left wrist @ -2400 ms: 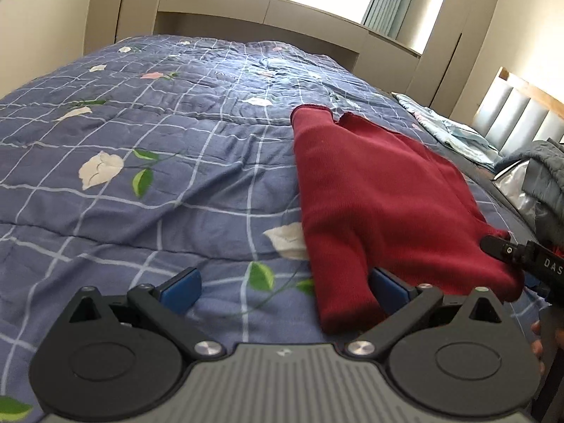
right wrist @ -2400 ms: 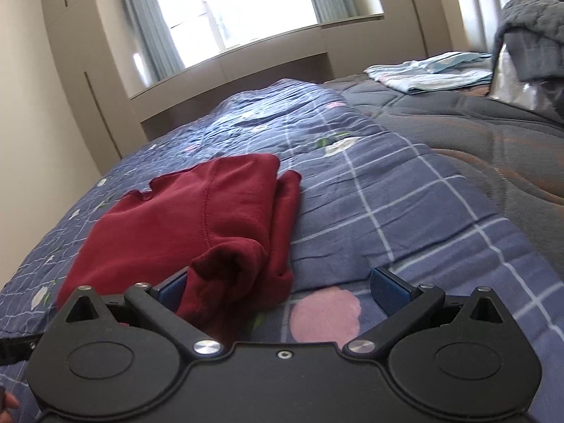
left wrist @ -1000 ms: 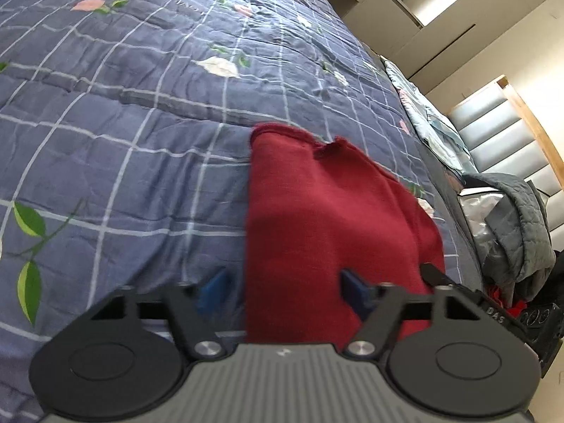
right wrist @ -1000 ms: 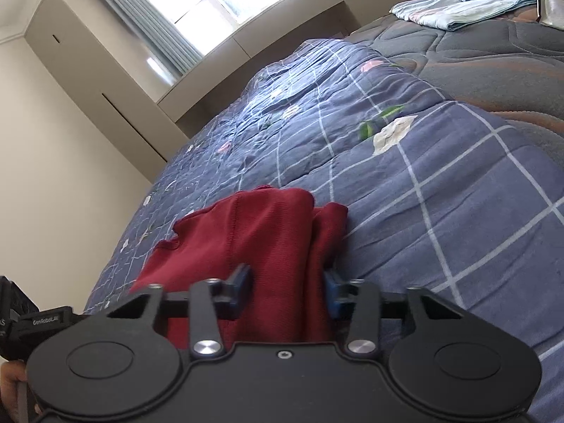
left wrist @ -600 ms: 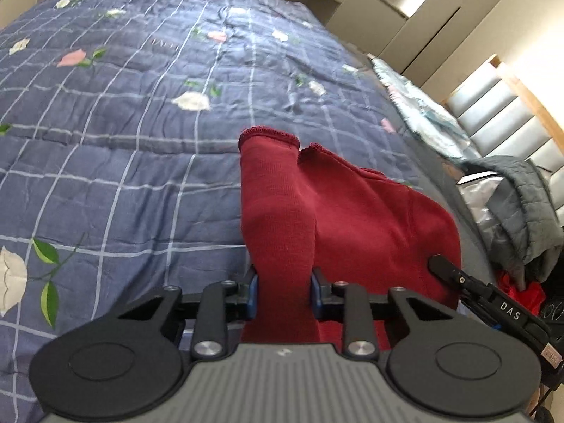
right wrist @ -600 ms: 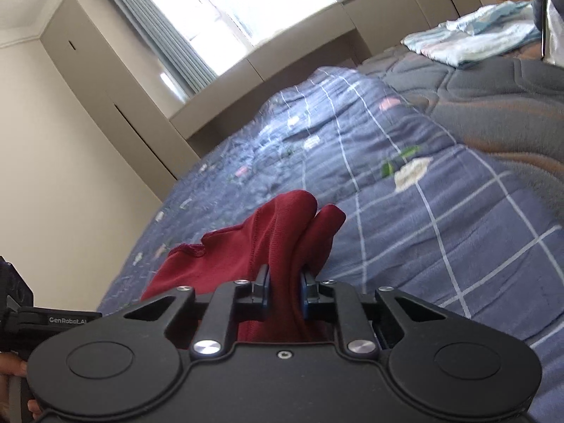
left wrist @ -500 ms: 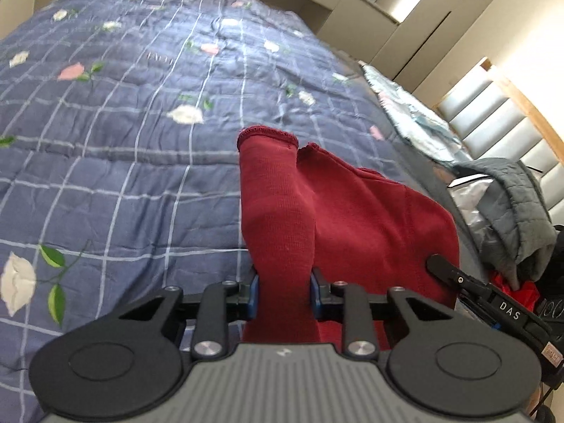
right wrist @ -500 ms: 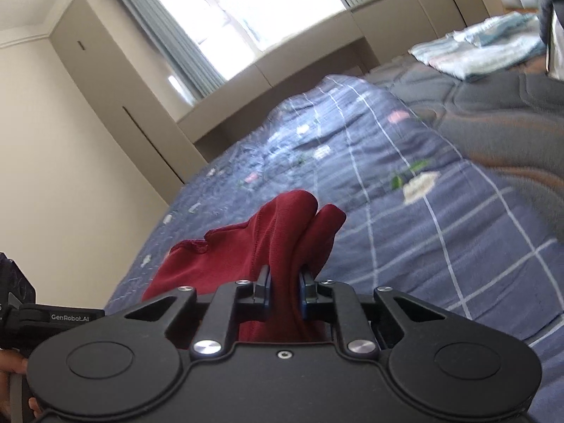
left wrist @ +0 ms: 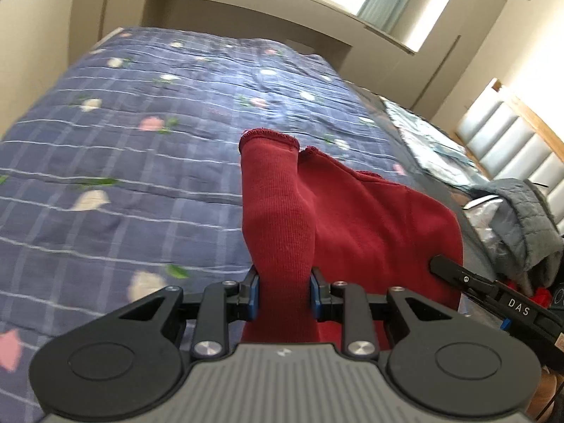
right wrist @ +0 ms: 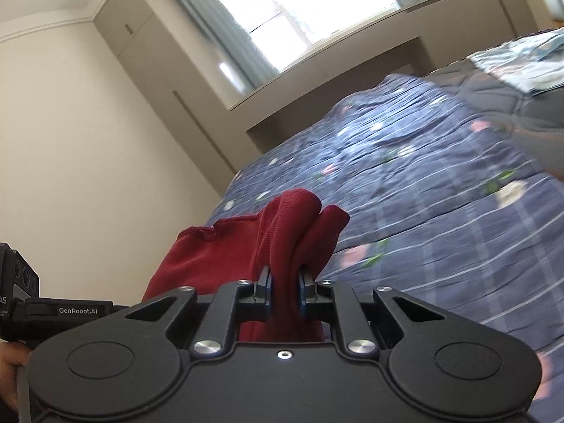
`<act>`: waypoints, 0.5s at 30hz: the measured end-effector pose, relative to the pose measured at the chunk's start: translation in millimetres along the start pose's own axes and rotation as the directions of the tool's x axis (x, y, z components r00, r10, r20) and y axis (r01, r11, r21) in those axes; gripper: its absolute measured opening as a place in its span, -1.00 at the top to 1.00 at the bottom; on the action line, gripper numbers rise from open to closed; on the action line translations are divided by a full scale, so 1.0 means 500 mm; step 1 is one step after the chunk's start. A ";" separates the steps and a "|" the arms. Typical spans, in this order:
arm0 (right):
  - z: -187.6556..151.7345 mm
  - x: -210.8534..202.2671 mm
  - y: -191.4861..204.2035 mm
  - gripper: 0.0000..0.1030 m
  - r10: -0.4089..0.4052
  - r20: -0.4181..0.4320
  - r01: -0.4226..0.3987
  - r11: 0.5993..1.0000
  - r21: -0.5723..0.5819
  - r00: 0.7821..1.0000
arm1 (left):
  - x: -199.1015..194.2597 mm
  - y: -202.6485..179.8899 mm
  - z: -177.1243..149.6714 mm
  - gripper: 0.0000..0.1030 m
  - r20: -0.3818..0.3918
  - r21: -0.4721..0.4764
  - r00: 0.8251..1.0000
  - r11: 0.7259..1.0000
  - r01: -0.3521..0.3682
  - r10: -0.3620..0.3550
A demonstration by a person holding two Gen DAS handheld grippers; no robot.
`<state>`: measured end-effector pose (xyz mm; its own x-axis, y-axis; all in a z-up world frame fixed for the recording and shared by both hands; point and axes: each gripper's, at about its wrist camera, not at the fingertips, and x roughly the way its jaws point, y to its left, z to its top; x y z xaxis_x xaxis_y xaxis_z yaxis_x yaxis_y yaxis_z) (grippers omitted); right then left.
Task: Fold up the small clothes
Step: 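Grasp the sweater edge with the left gripper while the right gripper grasps it too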
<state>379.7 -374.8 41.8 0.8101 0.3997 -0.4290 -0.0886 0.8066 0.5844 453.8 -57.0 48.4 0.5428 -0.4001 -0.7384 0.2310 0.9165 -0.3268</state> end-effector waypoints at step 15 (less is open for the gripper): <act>-0.122 0.193 0.066 0.73 -0.012 -0.153 0.013 1.000 0.001 0.988 | 0.058 0.207 -0.060 0.42 -0.064 -0.087 0.995 0.992 -0.088 0.083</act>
<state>419.8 -283.2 -22.5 0.7127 0.4519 -0.5366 -0.0776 0.8110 0.5799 469.1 26.0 -24.6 0.5071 -0.3227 -0.7992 0.1109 0.9440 -0.3108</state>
